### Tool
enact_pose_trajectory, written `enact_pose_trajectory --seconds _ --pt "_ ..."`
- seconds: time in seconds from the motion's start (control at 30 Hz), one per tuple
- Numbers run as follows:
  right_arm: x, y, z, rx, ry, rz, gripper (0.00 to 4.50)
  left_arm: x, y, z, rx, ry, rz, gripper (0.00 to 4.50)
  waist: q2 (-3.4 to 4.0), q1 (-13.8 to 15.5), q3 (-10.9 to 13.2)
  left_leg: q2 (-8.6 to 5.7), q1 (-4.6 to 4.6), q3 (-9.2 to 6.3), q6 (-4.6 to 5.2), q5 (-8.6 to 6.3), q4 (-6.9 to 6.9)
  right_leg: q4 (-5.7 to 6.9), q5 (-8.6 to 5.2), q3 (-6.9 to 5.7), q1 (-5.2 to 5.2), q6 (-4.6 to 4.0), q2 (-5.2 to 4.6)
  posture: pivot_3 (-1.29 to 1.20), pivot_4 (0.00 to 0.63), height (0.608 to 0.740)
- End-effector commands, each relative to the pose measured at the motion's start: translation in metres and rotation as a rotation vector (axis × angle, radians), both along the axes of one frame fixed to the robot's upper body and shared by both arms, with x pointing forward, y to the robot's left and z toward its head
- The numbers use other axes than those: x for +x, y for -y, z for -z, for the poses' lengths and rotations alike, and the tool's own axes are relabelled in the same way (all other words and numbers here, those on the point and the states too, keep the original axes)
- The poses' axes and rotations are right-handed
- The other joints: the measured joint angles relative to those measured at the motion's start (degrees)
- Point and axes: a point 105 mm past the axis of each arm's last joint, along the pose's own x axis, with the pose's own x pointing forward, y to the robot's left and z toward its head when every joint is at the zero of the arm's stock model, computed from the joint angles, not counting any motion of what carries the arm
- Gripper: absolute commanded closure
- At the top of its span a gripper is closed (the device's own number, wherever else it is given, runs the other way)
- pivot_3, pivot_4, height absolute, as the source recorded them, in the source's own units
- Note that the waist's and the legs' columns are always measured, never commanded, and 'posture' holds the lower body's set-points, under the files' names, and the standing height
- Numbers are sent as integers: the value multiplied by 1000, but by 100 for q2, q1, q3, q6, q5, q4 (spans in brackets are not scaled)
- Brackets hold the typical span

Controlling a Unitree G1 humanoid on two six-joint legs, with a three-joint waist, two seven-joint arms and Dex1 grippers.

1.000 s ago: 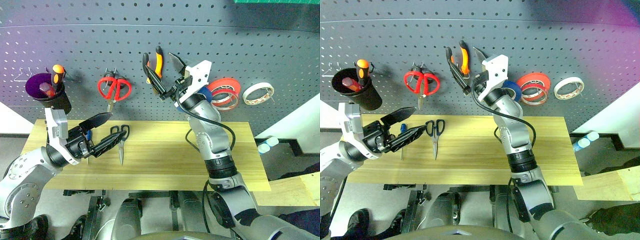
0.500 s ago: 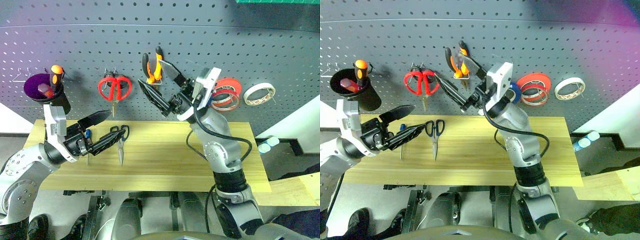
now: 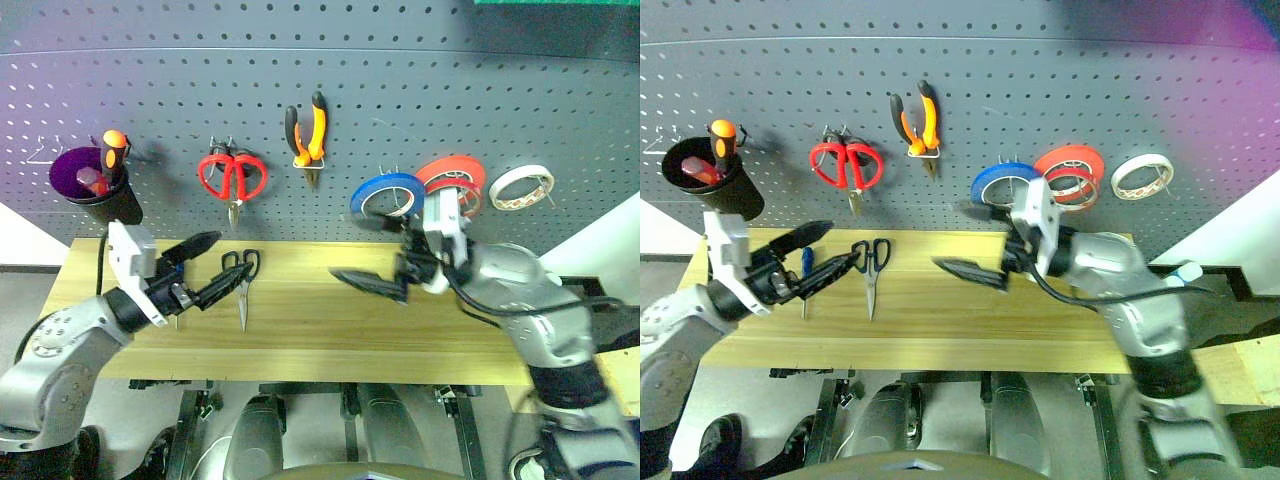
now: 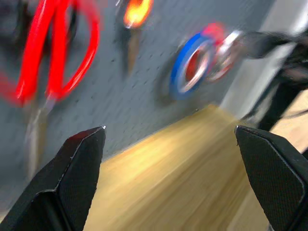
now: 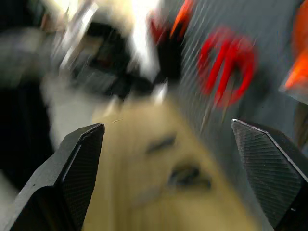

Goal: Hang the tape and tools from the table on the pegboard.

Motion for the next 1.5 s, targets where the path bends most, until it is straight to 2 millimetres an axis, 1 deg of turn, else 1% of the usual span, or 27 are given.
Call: enact_pose_trajectory --seconds 0.03,0.07,0.13,0.23,0.33,0.4,0.43,0.5,0.53,0.67,0.73,0.8,0.87,0.97,1.03,1.1,1.2,1.37,1.5 --pt "-12 9 -11 -40 17 -75 49 12 1 25 88 -40 -114 0 -7 -44 12 0 -3 2 0 0 0 -3 0 0 -3 1 0 -61 246 733" --pt "-11 12 -13 -49 13 -75 49 16 0 29 112 -29 -160 0 -12 -52 15 0 -4 3 0 0 0 -4 1 1 -2 1 1 -68 251 733" --pt "-12 14 -16 -73 19 -76 49 21 -1 35 64 -76 -217 0 -13 -59 20 2 -3 2 0 -1 0 -4 0 2 1 1 4 -82 262 733" --pt "-16 18 -19 -96 26 -92 49 25 -7 61 147 -182 -310 0 -21 -90 30 6 -2 1 0 -1 0 -4 0 2 -2 1 9 -89 273 733" --pt "-16 22 -18 -127 27 -104 49 30 -21 72 163 -240 -441 0 -25 -157 60 7 -1 0 -1 -1 -1 -5 0 2 -2 2 9 -92 279 733" --pt "-14 24 -18 -142 29 -106 49 30 -26 78 240 -255 -497 0 -41 -175 96 7 -2 0 -1 -1 -1 -4 0 2 -2 2 8 -89 286 733" --pt "-11 25 -18 -138 33 -96 49 29 -32 85 302 -276 -561 0 -45 -181 110 7 -2 1 0 -1 -1 -4 0 2 -4 2 8 -84 292 733" --pt "-8 22 -19 -132 33 -90 49 28 -39 90 309 -331 -657 0 -42 -182 141 7 -2 2 1 -2 -2 1 1 5 -4 2 9 -79 298 733" --pt "-7 21 -18 -132 38 -89 49 28 -38 92 264 -373 -681 0 -42 -169 164 7 -2 3 1 -2 -2 2 1 7 -4 2 9 -79 298 733" --pt "-10 15 -22 -118 40 -104 49 31 -35 96 268 -435 -732 0 -55 -140 213 6 -1 0 1 -1 -2 14 1 9 -6 2 10 -75 315 733" --pt "-10 13 -25 -114 34 -115 49 32 -31 99 228 -485 -755 0 -56 -143 230 6 -2 1 1 -1 1 13 1 10 -5 2 9 -71 319 733" --pt "-12 12 -26 -118 34 -130 49 34 -26 100 230 -499 -755 0 -57 -151 260 5 -3 3 1 -1 1 13 1 14 -4 2 8 -68 325 733" --pt "-13 13 -26 -128 38 -143 49 34 -24 107 224 -574 -779 0 -58 -153 293 5 -4 3 1 -2 0 16 1 14 -3 3 9 -71 333 733" --pt "-11 16 -27 -134 36 -144 49 38 -16 107 215 -604 -779 0 -64 -154 350 4 -6 3 2 -1 -1 20 2 16 -3 4 10 -79 338 733" --pt "-10 16 -26 -138 37 -138 49 40 -16 108 258 -605 -783 0 -66 -154 362 4 -6 3 2 -1 0 22 2 17 -3 4 9 -86 342 733" --pt "-10 15 -26 -136 39 -134 49 40 -21 111 293 -643 -816 0 -67 -160 375 4 -5 3 2 -1 0 24 2 17 -3 4 10 -91 345 733" --pt "-12 15 -25 -126 29 -129 49 49 -21 108 262 -647 -854 0 -63 -160 388 4 -4 3 2 -1 0 24 2 17 -3 4 10 -100 348 733" --pt "-11 13 -26 -118 29 -116 49 60 -9 109 268 -655 -814 0 -66 -165 406 3 -4 3 1 -1 1 23 2 18 -3 3 8 -111 356 733" --pt "-11 12 -27 -109 27 -110 49 65 -7 111 269 -664 -809 0 -62 -169 430 3 -4 5 2 -1 0 24 4 19 -4 5 9 -118 363 733"
